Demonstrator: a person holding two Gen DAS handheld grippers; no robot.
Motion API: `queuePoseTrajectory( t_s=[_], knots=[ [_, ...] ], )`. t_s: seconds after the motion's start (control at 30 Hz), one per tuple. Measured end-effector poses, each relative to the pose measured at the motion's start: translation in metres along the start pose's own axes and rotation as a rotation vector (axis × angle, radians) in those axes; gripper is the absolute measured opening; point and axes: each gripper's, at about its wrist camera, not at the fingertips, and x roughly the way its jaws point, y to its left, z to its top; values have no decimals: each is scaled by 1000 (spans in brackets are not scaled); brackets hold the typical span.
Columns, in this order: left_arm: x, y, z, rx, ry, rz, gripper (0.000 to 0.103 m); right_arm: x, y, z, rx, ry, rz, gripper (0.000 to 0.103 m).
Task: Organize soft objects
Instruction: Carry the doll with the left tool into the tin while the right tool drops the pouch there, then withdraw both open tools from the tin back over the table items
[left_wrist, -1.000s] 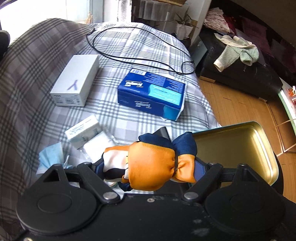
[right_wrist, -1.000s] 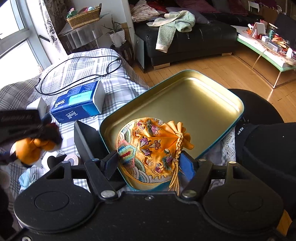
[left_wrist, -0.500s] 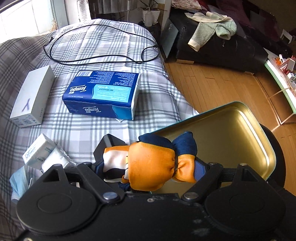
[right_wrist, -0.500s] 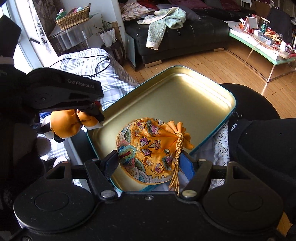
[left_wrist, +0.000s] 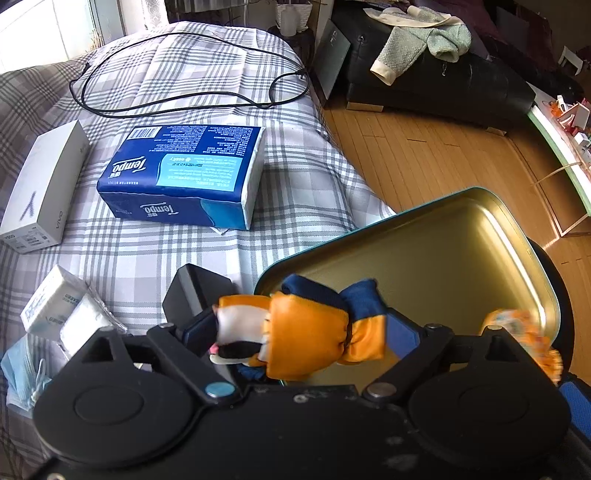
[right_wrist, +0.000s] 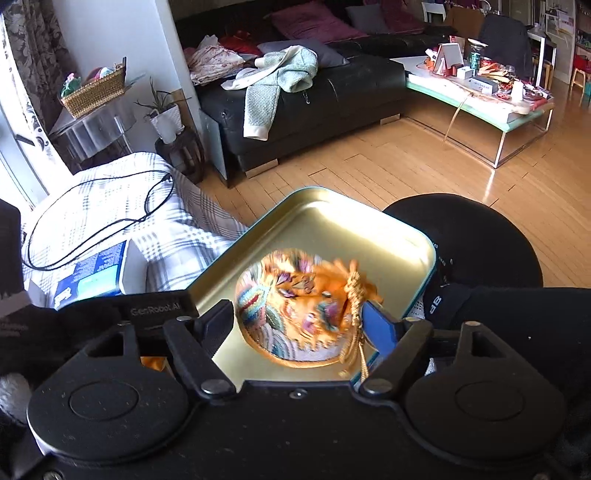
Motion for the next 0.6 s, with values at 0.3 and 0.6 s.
queuePoseTrajectory(
  t_s=[0.3,0.6],
  knots=[
    [-10,11,-1,-24,-25,13,97,1,-3,-4,6,38,26,74],
    [-21,17,-14,-43,-25,30,97,-2,-11,-5,25,43,31,74]
  ],
)
